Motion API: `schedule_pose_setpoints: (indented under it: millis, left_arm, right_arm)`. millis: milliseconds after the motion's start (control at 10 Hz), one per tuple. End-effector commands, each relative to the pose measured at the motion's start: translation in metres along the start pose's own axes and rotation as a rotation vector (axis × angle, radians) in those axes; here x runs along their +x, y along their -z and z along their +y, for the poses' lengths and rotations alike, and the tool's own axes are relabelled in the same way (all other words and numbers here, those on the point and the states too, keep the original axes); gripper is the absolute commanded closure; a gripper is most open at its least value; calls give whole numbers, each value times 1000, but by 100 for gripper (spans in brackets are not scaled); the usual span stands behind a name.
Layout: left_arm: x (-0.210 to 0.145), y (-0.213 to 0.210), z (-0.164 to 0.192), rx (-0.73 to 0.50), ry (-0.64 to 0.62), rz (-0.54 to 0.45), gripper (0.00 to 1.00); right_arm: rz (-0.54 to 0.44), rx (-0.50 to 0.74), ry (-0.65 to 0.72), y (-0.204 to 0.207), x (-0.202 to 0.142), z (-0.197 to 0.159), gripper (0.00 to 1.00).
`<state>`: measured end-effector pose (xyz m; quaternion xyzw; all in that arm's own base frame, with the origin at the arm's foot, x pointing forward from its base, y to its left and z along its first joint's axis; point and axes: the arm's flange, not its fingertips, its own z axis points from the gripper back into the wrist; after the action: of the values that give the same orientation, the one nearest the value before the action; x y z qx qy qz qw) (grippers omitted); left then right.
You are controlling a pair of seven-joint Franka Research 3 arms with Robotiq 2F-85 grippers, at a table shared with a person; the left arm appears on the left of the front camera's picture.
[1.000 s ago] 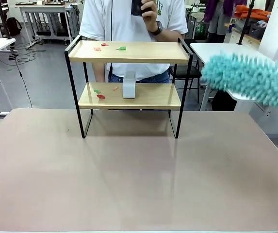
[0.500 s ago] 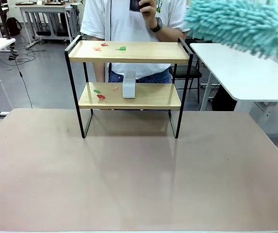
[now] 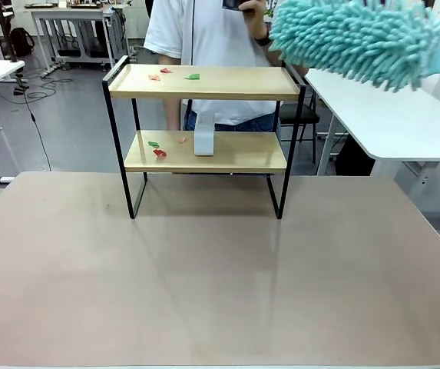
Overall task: Clean the shelf.
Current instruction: Clean the specific tier of the Shelf with the Duster once objects are removed.
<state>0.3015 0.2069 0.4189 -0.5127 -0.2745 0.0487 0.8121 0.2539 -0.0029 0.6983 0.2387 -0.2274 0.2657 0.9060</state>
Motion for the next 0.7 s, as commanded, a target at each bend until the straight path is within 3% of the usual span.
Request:
schedule_pose_setpoints:
  millis: [0,300,600]
  left_arm:
    - [0,2,0,-24,23,-17,0]
    - [0,2,0,-24,23,-17,0]
    - [0,2,0,-24,23,-17,0]
  right_arm:
    - [-68,-12,-26,26,40,23,88]
    - [12,-99,37,62,119,50,88]
    - [72,-173,95,110,160,53,90]
